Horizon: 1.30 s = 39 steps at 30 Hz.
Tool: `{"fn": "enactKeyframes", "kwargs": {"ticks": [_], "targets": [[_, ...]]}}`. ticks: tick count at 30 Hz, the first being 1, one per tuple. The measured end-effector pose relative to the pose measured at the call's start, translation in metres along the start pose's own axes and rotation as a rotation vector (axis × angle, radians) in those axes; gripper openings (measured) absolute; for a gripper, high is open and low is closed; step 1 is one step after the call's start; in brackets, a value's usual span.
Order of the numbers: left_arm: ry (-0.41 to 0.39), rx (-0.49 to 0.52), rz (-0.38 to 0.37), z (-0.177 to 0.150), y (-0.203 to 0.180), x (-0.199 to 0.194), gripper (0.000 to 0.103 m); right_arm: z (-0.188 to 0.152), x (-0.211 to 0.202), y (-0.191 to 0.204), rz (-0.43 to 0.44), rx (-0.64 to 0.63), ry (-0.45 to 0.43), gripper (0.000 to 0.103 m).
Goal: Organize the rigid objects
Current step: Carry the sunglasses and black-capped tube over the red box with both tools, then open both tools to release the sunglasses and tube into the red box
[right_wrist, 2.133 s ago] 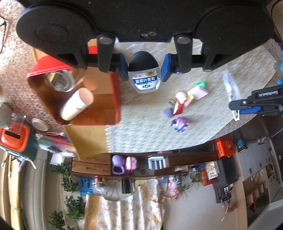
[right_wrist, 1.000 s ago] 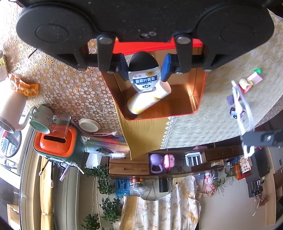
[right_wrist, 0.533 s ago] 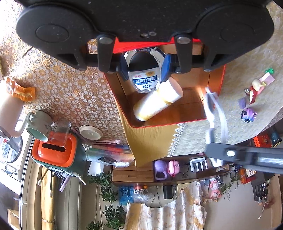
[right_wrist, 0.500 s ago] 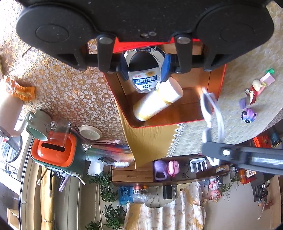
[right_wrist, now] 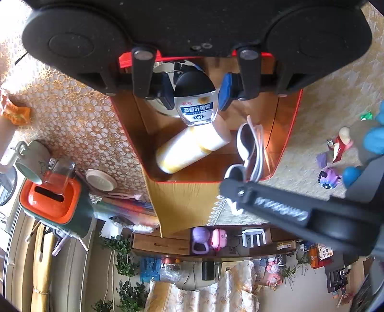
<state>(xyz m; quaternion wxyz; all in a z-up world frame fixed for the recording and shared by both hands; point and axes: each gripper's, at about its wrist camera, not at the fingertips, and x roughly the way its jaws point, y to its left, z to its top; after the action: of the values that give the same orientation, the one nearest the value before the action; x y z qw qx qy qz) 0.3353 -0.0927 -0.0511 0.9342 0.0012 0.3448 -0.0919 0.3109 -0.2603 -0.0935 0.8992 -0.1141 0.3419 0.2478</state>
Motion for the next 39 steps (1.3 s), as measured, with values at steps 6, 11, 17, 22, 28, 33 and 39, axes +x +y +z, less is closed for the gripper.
{"fn": "enactKeyframes", "kwargs": {"ticks": [6, 11, 17, 22, 28, 33, 39], "targets": [[0.046, 0.020, 0.006, 0.003, -0.005, 0.026, 0.033, -0.001, 0.004, 0.003, 0.004, -0.007, 0.012, 0.039], [0.066, 0.018, 0.007, 0.004, -0.006, 0.038, 0.033, -0.002, 0.009, 0.006, 0.005, -0.023, 0.027, 0.039], [0.078, 0.027, -0.007, -0.004, -0.006, 0.037, 0.033, -0.003, 0.010, 0.009, 0.013, -0.021, 0.034, 0.039], [0.097, 0.007, -0.005, -0.009, -0.002, 0.034, 0.033, -0.002, 0.007, 0.011, 0.010, -0.014, 0.037, 0.042], [0.082, 0.021, -0.028, -0.012, -0.004, 0.017, 0.034, -0.003, -0.009, 0.009, 0.010, 0.009, 0.021, 0.043], [0.044, 0.028, -0.034, -0.016, -0.004, -0.005, 0.057, -0.001, -0.022, 0.007, 0.027, 0.060, 0.009, 0.047], [0.035, 0.020, -0.039, -0.020, 0.002, -0.029, 0.057, -0.001, -0.040, 0.010, 0.038, 0.107, -0.008, 0.057]]}}
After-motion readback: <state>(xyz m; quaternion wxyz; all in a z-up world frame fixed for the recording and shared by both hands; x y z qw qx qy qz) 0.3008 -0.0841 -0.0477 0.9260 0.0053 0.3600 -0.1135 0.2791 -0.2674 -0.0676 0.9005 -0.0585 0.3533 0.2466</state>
